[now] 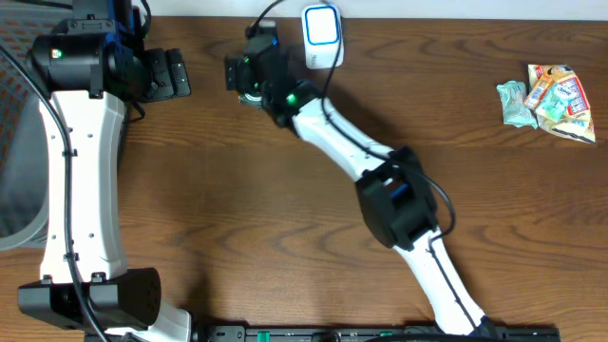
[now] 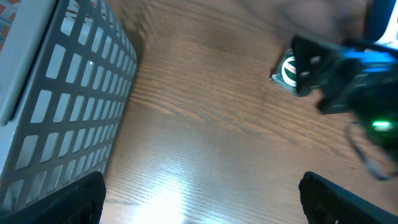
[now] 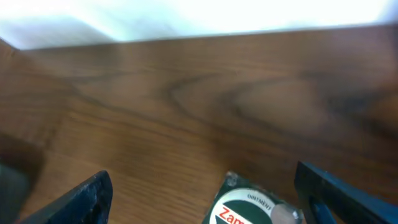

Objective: Scan the item barcode

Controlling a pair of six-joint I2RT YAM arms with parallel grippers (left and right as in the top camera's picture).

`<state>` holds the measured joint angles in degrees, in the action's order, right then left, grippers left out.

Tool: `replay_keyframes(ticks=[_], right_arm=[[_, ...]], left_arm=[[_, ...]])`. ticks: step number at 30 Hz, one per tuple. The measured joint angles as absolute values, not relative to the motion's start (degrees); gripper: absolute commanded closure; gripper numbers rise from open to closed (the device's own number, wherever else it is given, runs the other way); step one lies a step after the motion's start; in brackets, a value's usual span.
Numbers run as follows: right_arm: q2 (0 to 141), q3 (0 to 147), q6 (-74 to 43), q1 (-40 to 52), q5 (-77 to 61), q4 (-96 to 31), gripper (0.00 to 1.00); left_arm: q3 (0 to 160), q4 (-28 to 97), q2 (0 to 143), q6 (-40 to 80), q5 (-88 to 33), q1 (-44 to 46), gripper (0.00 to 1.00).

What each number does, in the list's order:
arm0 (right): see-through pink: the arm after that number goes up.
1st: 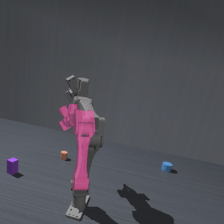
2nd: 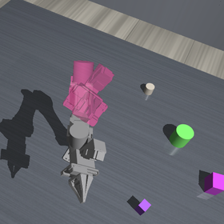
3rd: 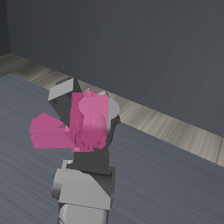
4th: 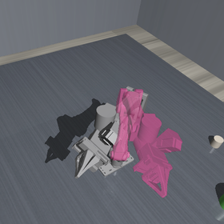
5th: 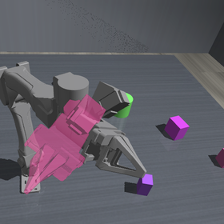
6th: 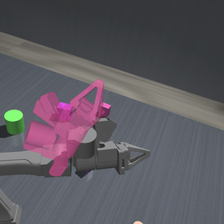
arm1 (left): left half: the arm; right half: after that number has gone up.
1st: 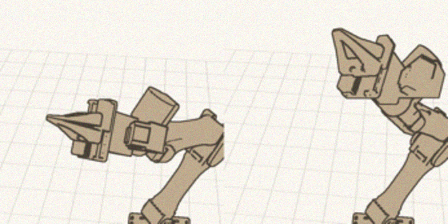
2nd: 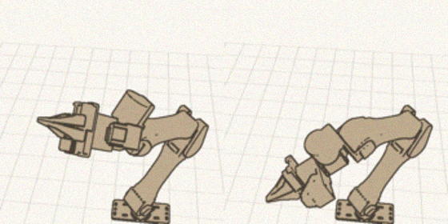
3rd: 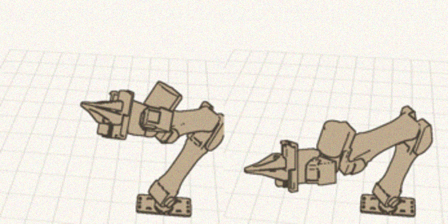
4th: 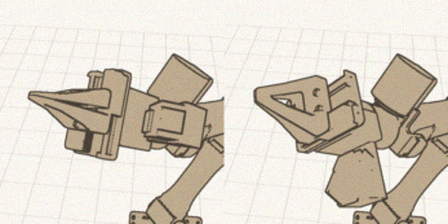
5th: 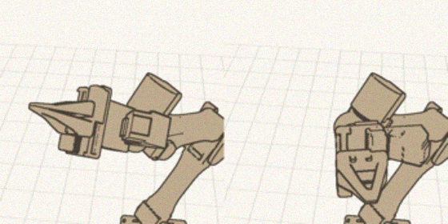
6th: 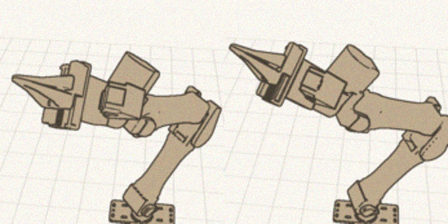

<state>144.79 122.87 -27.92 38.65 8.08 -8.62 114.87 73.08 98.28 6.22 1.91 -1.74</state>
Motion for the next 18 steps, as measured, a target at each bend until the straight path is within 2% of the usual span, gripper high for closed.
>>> replay_keyframes(ticks=[4,6,8,9,13,18], right_arm=[[148.46,122.87,-28.05,39.81,11.31,-6.22,0.13],[150.28,122.87,-27.9,40.03,12.23,-6.26,0.08],[151.48,122.91,-26.76,40.12,13.52,-5.72,0.07],[151.48,122.96,-26.46,40.12,13.96,-6.13,0.1],[151.44,123.15,-25.43,40.16,17.06,-8.21,0.36],[151.44,123.5,-25.17,40.36,18.83,-9.82,0.43]], left_arm=[[114.87,73.08,98.28,6.22,1.91,-1.74,0.02],[114.87,73.08,98.28,6.22,1.91,-1.74,0.02],[114.87,73.08,98.28,6.22,1.91,-1.74,0.02],[114.87,73.06,98.28,6.22,1.91,-1.74,0.02],[114.87,73.08,98.28,6.22,1.91,-1.74,0.02],[114.87,73.06,98.28,6.22,1.91,-1.74,0.02]])
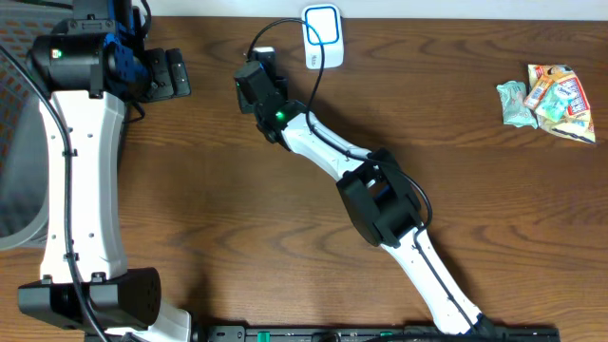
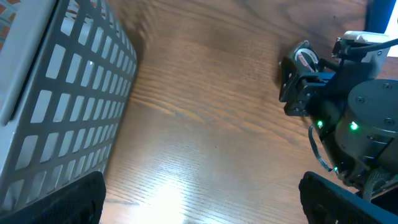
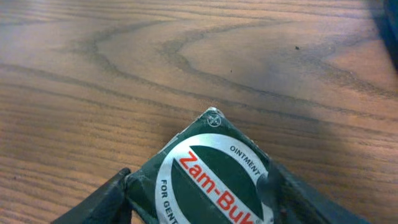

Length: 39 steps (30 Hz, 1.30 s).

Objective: Scan the item barcode

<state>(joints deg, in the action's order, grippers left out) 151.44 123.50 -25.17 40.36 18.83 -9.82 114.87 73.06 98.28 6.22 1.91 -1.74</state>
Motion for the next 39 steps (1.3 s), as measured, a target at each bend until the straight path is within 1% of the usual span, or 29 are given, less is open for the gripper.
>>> replay_keyframes(ticks=[4,8,15,17,20,21,24,28,29,30,33,35,39], right_arm=[[151.09,124.03,-25.06,40.69,19.46,-13.3,0.43],[149.51,124.11,-25.02,40.84,19.62,-20.16,0.43],[145.6,123.72,-25.19,40.38,20.03,-39.7,0.43],[144.62,123.22,-25.21,40.21,20.14,-44.93,0.41],[142.54,122.91,-25.17,39.92,20.16,-49.65,0.36],[141.29,122.85,-25.21,39.88,20.18,-50.37,0.35],[138.45,122.85,-25.23,39.7,20.21,-49.28,0.35],[136.33,122.85,-25.21,39.55,20.25,-43.4,0.36],[136.31,122.85,-25.21,39.48,20.23,-41.67,0.38],[136.33,122.85,-25.21,39.4,20.21,-39.42,0.43],[136.35,122.8,-25.36,39.09,20.18,-34.02,0.51],[136.33,122.8,-25.3,38.85,20.18,-29.63,0.58],[136.46,122.8,-25.41,38.63,19.68,-23.27,0.63]], left_arm=[[114.87,73.08,98.28,6.2,1.91,-1.74,0.02],[114.87,73.08,98.28,6.22,1.89,-1.74,0.02],[114.87,73.1,98.28,6.22,1.89,-1.74,0.02],[114.87,73.08,98.28,6.22,1.89,-1.74,0.02],[114.87,73.08,98.28,6.22,1.91,-1.74,0.02],[114.87,73.08,98.28,6.22,1.91,-1.74,0.02],[114.87,73.08,98.28,6.22,1.91,-1.74,0.02],[114.87,73.06,98.28,6.22,1.91,-1.74,0.02],[114.87,73.08,98.28,6.22,1.91,-1.74,0.02],[114.87,73.06,98.28,6.22,1.91,-1.74,0.03],[114.87,73.1,98.28,6.22,1.91,-1.74,0.02],[114.87,73.08,98.28,6.22,1.91,-1.74,0.03],[114.87,73.06,98.28,6.22,1.91,-1.74,0.02]])
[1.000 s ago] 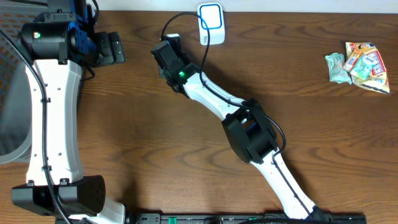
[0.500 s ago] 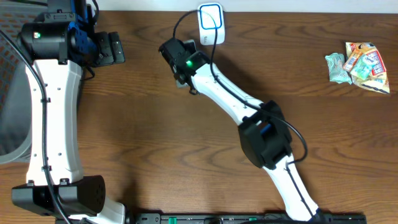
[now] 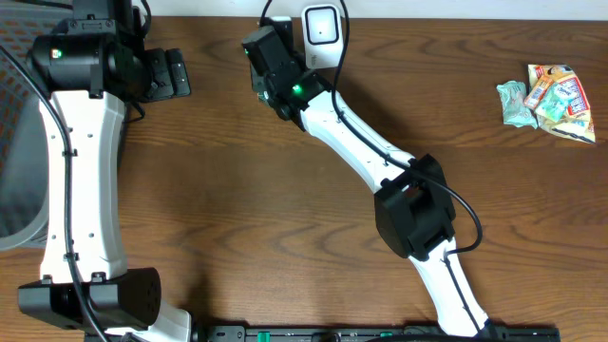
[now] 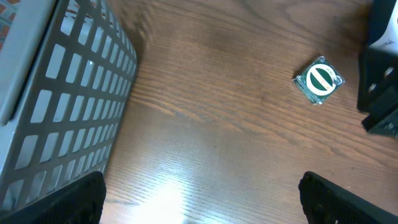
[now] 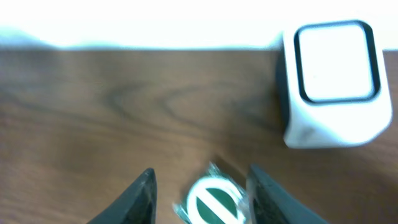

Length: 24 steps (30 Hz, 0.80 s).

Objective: Scan the item barcode

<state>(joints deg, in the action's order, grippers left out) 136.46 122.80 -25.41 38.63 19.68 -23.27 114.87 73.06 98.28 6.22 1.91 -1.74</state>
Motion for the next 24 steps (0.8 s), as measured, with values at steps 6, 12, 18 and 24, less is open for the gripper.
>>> replay_keyframes(ticks=[6,12,18,24], right_arm=[[139.37,122.91,-24.29,38.35,15.29,-10.09,0.71],[146.47,122.87,-22.41,38.33,11.68,-1.3,0.78],[150.58,122.85,-21.67,38.3,10.09,-1.43,0.8],[150.91,122.83,-19.64,38.22,10.37,-7.81,0.79]], left_arm=[[114.87,73.08,98.28,6.22,1.91,-1.74,0.02],[114.87,73.08,98.28,6.22,1.91,-1.74,0.02],[114.87,73.08,98.28,6.22,1.91,-1.74,0.02],[114.87,73.08,98.28,6.22,1.91,-1.74,0.03]])
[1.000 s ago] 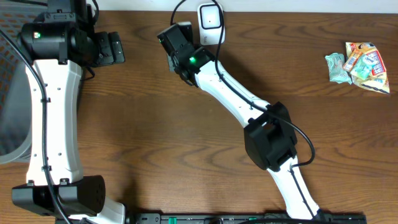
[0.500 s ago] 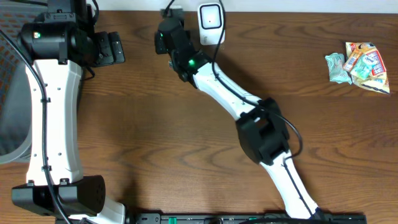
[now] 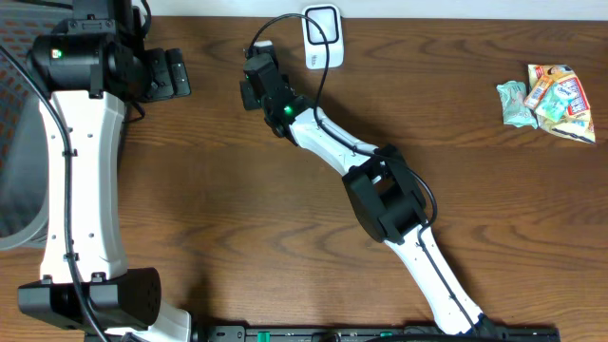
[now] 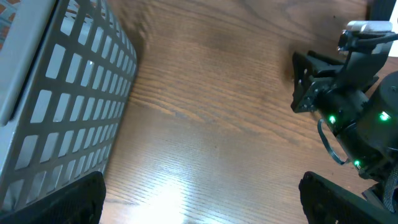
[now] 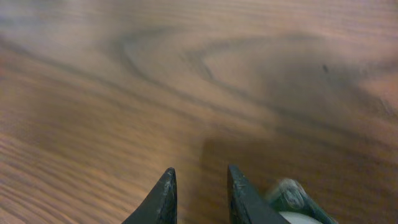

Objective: Scan the item barcode

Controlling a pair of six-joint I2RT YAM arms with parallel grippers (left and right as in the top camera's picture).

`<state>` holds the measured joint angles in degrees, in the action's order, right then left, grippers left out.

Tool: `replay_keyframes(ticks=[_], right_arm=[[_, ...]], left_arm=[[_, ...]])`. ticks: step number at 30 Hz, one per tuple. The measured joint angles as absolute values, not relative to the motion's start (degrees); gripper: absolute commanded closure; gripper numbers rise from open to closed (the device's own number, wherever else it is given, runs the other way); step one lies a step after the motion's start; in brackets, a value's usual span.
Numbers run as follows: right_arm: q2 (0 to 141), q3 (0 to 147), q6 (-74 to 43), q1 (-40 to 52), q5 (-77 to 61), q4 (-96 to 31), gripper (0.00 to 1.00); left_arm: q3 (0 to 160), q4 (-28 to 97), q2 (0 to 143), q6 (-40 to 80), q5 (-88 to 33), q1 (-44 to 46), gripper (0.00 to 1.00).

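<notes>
The green Zam-Buk box [image 5: 289, 198] lies on the table. Only a blurred corner of it shows, just outside the right finger of my right gripper [image 5: 199, 186]. That gripper is low over the wood with its jaws a narrow way apart and nothing between them. From overhead, the right gripper [image 3: 253, 84] sits left of and below the white scanner [image 3: 323, 30] and hides the box. My left gripper [image 4: 202, 199] hovers wide open and empty at the far left [image 3: 167, 74].
A grey mesh basket [image 4: 62, 106] stands at the table's left side. Snack packets [image 3: 549, 95] lie at the far right. The right arm [image 3: 380, 190] stretches diagonally across the middle of the table.
My right gripper was raised near the scanner with wider jaws and the box lying free below. Now it is down at the table, jaws narrower, with the box beside its right finger.
My right gripper first had the box between its fingers left of the scanner, then held it close to the table. Later the box lay free on the wood with the gripper raised and empty. Now the gripper is low beside the box. The left arm stayed still.
</notes>
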<state>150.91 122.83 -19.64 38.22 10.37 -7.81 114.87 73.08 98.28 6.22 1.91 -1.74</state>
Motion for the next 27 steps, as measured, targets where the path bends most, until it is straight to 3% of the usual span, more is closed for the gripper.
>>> replay_keyframes(ticks=[20,27], right_arm=[[142.58,123.15,-17.32,38.24,18.74,-53.15,0.9],[139.5,123.13,-17.3,38.22,19.57,-59.35,0.88]], left_arm=[[114.87,73.06,98.28,6.22,1.91,-1.74,0.02],[114.87,73.08,98.28,6.22,1.91,-1.74,0.02]])
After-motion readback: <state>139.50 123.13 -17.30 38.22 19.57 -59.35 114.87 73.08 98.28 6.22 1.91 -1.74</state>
